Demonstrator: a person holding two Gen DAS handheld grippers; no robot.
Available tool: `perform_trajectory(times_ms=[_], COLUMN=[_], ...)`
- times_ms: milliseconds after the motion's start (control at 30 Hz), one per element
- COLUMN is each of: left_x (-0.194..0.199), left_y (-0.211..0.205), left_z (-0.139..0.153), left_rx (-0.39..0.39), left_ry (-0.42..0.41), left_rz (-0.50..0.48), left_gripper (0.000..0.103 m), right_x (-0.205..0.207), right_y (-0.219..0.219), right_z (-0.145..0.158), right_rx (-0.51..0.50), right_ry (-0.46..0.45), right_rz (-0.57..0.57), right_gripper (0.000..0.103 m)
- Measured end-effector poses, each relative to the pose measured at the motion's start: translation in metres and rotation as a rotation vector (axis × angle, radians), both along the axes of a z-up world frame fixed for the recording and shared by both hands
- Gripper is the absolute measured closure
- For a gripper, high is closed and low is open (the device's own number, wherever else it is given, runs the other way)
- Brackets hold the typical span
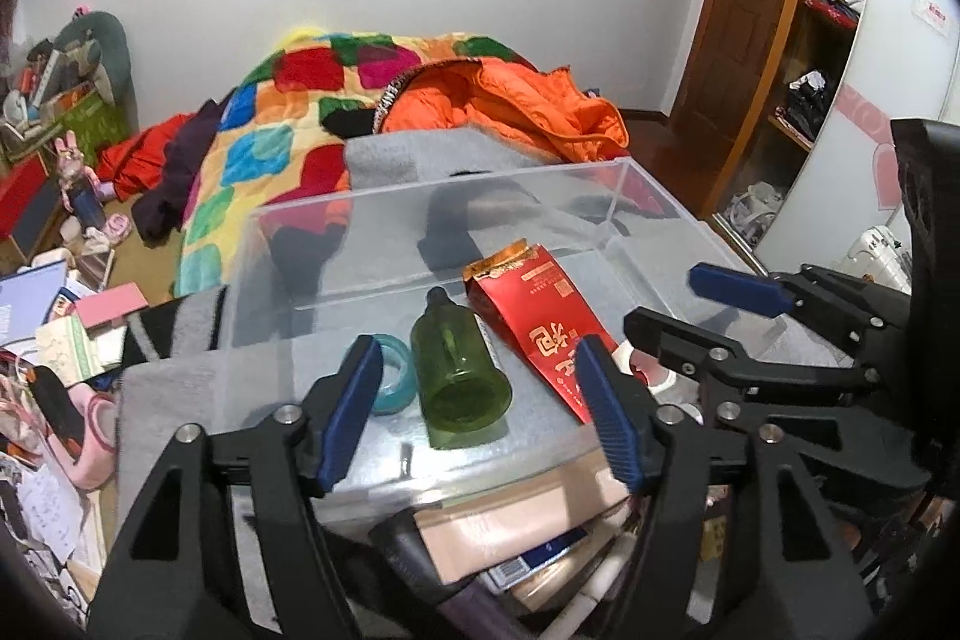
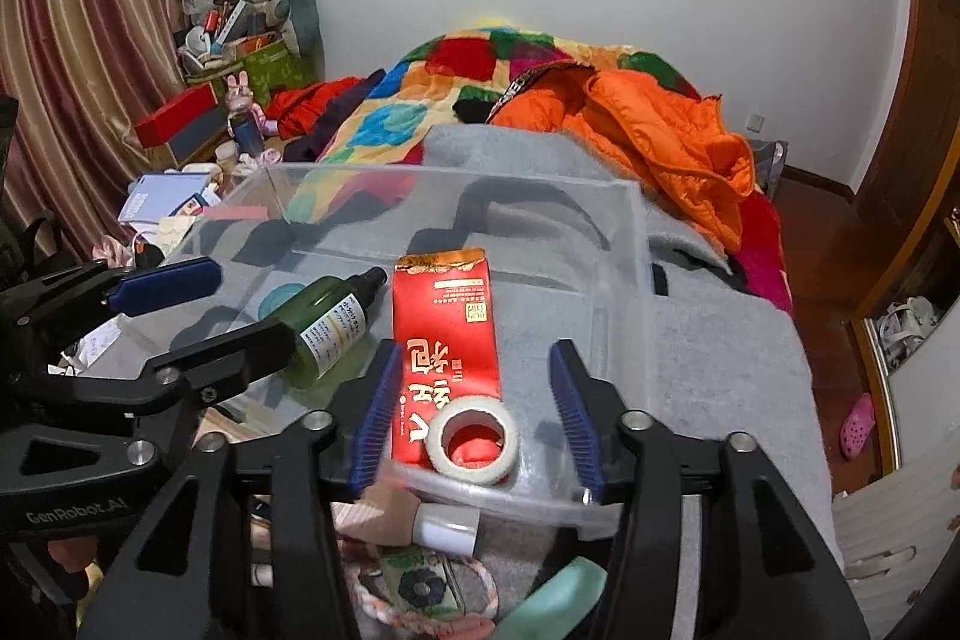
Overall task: Organize objects
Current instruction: 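Place the green bottle in the box with the left tool while the right drops the white tape, then grasp the white pen with the left tool while the right grasps the eraser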
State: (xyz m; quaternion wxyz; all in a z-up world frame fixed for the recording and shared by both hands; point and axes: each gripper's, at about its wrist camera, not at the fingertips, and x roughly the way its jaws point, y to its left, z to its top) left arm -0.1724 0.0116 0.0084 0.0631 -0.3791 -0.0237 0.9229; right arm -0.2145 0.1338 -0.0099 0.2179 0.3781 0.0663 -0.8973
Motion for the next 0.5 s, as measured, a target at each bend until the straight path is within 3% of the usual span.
perform_trajectory(times_ms=[67,300,500], left_x=[0.007,0.034,0.058], left_y=[-0.002,-0.006,-0.006], left_z=[0.004,0.02,0.029], left_rx=[-0.006,-0.002,-0.023], left_ry=[0.018,0.068,0.105], left_rz=[0.007,0.018,0.029], left_gripper=[0.03,0.014,0.009], right_x=[0.004,0.023,0.047], right_y=[0.005,0.017,0.027], right_z=[0.005,0.019,0.031], right_rx=[-0.02,-0.02,-0.036], right_ry=[0.011,0.062,0.094], right_rz=[-0.007,-0.022,-0.018], right_gripper=[0.037,0.03,0.024])
